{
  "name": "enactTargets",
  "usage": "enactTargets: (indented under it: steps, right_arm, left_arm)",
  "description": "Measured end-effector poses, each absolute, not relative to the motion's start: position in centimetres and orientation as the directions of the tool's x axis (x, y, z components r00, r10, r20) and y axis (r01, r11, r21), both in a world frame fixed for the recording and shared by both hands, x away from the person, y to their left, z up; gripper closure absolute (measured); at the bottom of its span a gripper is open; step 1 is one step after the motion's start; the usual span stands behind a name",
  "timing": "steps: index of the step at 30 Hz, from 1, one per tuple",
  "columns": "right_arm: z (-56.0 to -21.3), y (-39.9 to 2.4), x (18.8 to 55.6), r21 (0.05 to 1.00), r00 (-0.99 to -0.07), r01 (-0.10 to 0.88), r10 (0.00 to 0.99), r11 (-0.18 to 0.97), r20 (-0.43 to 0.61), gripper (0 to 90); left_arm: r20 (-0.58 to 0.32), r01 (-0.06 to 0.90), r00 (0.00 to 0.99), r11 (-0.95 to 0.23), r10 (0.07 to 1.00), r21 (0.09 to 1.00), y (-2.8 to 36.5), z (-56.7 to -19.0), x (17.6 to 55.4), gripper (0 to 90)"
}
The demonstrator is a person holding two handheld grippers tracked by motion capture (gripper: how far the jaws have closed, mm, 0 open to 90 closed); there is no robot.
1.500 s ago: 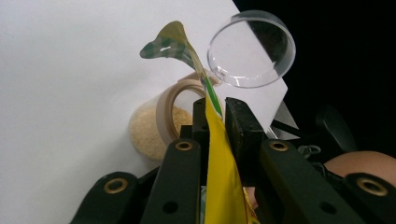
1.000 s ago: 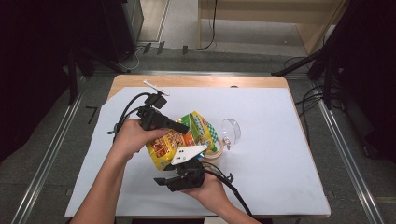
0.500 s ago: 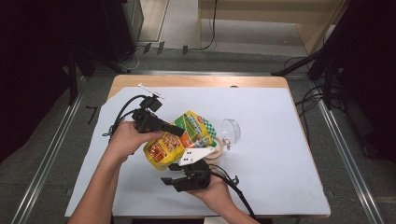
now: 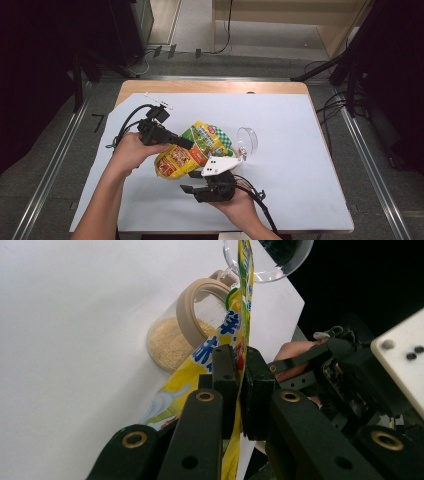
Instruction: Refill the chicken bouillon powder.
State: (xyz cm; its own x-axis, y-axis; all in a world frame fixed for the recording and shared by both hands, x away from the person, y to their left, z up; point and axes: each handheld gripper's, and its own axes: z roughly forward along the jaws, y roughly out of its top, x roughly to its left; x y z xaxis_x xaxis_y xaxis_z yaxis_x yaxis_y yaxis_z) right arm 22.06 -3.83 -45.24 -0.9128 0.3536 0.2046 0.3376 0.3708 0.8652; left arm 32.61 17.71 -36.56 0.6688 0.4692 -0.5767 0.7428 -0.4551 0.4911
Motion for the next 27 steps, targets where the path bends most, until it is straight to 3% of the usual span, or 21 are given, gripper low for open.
enactTargets:
  steps: [18, 27]
  right_arm:
    - [-45.8, -3.4, 22.2, 0.838, -0.923, 0.32, 0.345, 0.443, 0.171, 55.2]
    - [-45.6, -3.4, 22.2, 0.844, -0.929, 0.308, 0.33, 0.438, 0.168, 55.4]
  left_arm:
    - [-0.59, 0.706, 0.703, -0.486, 0.396, 0.515, 17.5, -37.7, 32.6, 81.6]
    - [-0.61, 0.696, 0.709, -0.49, 0.354, 0.524, 18.1, -37.4, 32.5, 87.5]
